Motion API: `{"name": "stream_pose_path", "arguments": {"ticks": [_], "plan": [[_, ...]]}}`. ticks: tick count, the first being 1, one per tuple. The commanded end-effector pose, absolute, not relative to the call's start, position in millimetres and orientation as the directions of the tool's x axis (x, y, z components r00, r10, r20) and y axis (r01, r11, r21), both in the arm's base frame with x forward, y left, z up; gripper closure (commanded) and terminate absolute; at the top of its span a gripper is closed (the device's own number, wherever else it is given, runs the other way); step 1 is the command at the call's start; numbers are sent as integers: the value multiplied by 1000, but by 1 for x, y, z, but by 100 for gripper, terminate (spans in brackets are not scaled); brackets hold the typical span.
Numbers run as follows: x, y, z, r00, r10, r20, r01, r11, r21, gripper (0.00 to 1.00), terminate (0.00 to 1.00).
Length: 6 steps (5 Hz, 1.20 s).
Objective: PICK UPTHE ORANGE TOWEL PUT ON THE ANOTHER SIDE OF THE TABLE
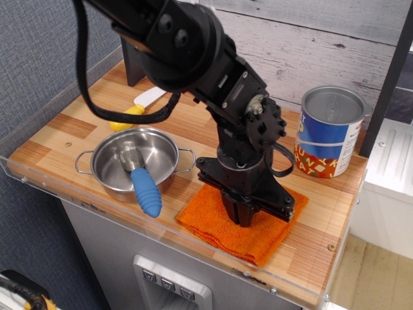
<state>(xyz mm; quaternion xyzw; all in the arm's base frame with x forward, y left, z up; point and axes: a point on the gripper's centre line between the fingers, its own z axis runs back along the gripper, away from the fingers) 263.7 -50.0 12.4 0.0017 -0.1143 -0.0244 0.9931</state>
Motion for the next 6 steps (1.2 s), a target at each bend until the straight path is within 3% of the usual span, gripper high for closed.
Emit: {"name": "stream_pose_path", "arguments": {"ticks": [1, 3, 5, 6], "plan": [[268, -18, 16, 953, 212, 217, -226, 973, 41, 100, 0], [283, -12, 18, 905, 347, 248, -346, 937, -51, 100, 0], [306, -17, 22, 894, 357, 270, -356, 933, -52, 100, 0], [321, -10, 25, 886, 373, 276, -385, 923, -13, 100, 0]]}}
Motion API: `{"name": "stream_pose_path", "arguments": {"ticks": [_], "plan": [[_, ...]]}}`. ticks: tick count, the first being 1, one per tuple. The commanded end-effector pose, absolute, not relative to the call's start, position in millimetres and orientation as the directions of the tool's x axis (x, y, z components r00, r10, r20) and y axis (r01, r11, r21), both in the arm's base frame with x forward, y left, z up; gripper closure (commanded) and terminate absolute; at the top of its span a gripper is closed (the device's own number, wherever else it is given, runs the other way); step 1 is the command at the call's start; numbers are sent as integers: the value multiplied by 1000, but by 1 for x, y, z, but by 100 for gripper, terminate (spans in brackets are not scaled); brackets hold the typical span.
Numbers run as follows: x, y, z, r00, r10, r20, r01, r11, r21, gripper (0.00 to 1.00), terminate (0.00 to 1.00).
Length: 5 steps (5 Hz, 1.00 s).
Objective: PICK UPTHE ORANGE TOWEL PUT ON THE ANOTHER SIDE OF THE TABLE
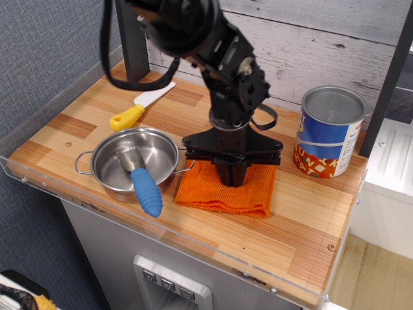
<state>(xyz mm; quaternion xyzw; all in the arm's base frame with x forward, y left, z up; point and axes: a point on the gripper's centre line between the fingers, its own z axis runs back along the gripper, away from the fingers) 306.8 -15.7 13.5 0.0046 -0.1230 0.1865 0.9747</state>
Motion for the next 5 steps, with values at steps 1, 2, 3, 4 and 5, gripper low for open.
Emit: {"name": "stream_pose_path", "arguments": {"ticks": [1, 2, 3, 4, 5], "plan": [[335, 2, 28, 872, 410, 268, -417, 908, -34, 100, 0], [348, 13, 28, 856, 455, 245, -461, 886, -37, 100, 0], [354, 32, 27, 773, 597, 214, -608, 794, -14, 100, 0], [365, 52, 27, 712, 671, 207, -679, 733, -43, 100, 0], [380, 56, 22, 738, 641, 211, -649, 760, -39, 100, 0]]}}
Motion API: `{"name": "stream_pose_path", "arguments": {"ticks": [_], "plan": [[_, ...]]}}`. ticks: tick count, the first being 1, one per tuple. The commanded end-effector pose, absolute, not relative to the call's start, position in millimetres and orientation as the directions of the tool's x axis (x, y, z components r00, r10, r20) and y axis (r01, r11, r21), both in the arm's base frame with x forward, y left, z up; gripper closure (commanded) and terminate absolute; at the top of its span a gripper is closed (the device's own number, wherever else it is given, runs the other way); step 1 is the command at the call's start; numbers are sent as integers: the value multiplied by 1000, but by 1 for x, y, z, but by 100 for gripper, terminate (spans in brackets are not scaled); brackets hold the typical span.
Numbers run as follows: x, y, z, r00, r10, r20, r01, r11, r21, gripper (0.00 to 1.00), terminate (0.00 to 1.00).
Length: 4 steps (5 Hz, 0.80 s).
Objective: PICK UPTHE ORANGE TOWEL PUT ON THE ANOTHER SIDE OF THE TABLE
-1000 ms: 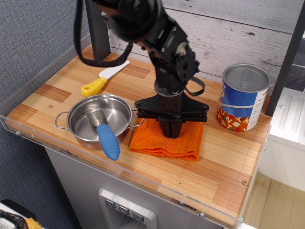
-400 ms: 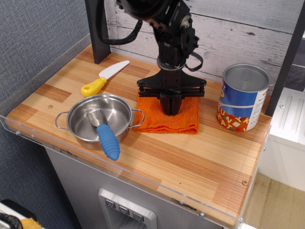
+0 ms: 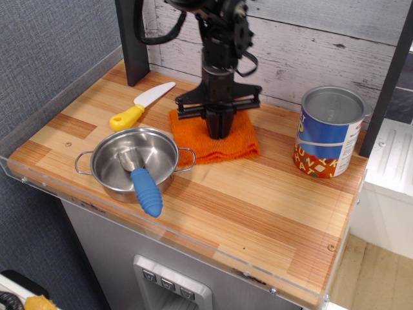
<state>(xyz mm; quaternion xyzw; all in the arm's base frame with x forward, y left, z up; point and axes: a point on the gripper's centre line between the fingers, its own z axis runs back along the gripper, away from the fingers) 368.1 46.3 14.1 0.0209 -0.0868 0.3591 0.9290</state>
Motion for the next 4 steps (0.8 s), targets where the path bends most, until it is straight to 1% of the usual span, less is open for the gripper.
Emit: {"name": "stream_pose_path", "arguments": {"ticks": [1, 2, 3, 4], "plan": [[389, 56, 18, 761, 613, 215, -626, 780, -10, 100, 0], [390, 56, 21, 772, 599, 215, -612, 791, -6, 100, 0], [386, 57, 29, 770, 599, 220, -611, 792, -16, 100, 0], [385, 64, 44, 766, 596, 242, -606, 795, -38, 100, 0]]}}
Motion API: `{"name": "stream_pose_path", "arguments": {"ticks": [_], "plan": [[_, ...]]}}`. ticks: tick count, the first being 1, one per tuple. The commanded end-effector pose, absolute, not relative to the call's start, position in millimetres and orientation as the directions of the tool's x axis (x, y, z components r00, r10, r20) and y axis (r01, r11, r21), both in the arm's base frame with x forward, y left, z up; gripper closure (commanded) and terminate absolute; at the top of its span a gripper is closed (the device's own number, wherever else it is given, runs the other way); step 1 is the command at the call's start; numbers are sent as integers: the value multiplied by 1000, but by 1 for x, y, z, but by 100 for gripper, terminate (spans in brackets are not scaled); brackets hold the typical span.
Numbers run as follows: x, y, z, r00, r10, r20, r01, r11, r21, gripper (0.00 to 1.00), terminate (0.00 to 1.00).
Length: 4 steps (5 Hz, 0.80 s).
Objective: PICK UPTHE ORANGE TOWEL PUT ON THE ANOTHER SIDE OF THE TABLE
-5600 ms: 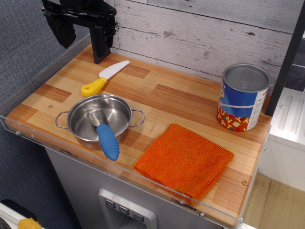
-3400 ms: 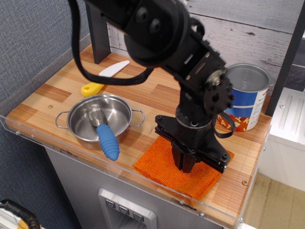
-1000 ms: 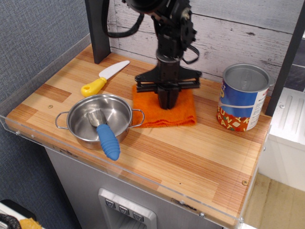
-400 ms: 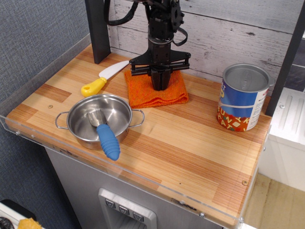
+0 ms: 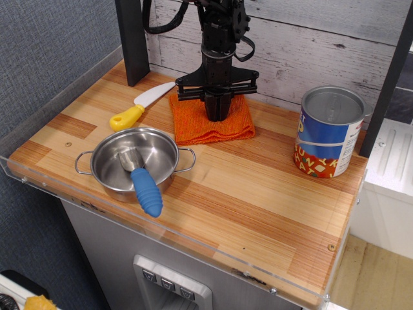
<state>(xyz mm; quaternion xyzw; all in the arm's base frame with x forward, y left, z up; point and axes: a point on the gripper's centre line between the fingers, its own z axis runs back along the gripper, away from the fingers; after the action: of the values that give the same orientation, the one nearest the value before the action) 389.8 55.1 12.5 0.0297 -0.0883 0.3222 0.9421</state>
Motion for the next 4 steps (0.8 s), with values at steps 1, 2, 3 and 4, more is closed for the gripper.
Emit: {"name": "stream_pose_path", "arguments": {"ticks": [1, 2, 3, 4], "plan": [[387, 69, 56, 769, 584, 261, -588, 806, -70, 0, 0], [391, 71, 68, 765, 557, 322, -564, 822, -81, 0, 0], [392, 69, 82, 751, 570, 334, -577, 812, -89, 0, 0], [387, 65, 92, 756, 576, 311, -575, 811, -104, 0, 0]]}}
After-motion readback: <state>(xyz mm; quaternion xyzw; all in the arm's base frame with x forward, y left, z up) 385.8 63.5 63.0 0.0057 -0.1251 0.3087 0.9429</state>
